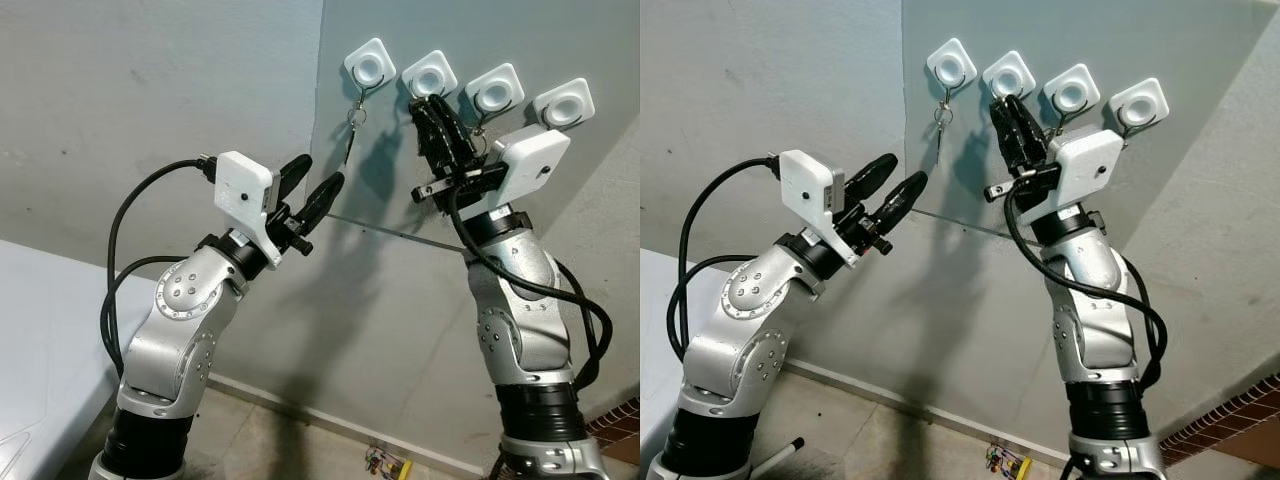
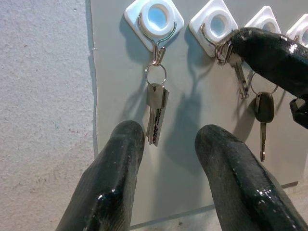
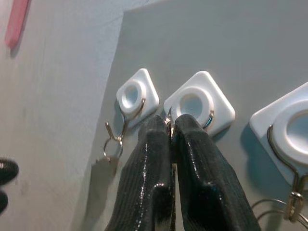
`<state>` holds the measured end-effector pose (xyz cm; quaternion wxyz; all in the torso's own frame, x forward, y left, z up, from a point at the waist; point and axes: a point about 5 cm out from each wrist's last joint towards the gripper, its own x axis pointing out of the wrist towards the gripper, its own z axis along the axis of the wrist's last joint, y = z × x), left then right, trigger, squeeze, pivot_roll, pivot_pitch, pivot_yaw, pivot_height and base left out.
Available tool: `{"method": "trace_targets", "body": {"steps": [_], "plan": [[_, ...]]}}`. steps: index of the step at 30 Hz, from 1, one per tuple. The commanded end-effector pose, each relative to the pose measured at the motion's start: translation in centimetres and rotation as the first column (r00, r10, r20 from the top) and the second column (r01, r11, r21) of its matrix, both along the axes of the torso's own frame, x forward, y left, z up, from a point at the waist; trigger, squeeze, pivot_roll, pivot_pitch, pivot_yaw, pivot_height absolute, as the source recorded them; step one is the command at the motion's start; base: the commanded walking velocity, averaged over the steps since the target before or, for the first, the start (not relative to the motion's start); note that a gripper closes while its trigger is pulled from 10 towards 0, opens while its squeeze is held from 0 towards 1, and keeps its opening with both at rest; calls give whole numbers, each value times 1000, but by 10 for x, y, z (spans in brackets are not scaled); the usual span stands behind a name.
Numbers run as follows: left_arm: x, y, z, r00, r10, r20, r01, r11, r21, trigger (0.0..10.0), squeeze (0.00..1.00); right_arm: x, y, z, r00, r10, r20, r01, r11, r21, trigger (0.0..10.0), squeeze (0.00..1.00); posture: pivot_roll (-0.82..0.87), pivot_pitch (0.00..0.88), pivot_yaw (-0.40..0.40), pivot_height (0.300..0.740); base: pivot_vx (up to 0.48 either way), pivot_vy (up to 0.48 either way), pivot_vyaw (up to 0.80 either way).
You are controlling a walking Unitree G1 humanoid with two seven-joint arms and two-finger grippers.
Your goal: Hang keys on a hook
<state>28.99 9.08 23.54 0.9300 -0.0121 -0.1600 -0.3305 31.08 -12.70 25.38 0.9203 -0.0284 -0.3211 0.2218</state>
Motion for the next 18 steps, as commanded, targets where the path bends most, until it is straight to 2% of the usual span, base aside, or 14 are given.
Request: {"method": "trace_targets", "body": {"steps": [1,8,17,18], "plan": [[-2,1,5,1000,3,15,-3,1000,-9,10000,0,1,4,-9,1000,9,-28,-11,999,-52,10000,0,12,46,-66,740,0,0,0],[-3,1,5,1000,5,12,-5,1000,-12,10000,0,1,4,-13,1000,-12,-27,10,996,-85,10000,0,11,50,-66,740,0,0,0],[-2,2,5,1000,10,10,-10,1000,-16,10000,0,2,5,-15,999,-24,-38,21,997,-79,10000,0,11,51,-66,740,0,0,0],[-2,2,5,1000,12,9,-12,1000,-16,10000,0,2,5,-16,999,-15,-47,12,997,-72,10000,690,11,51,-66,740,0,0,0]]}}
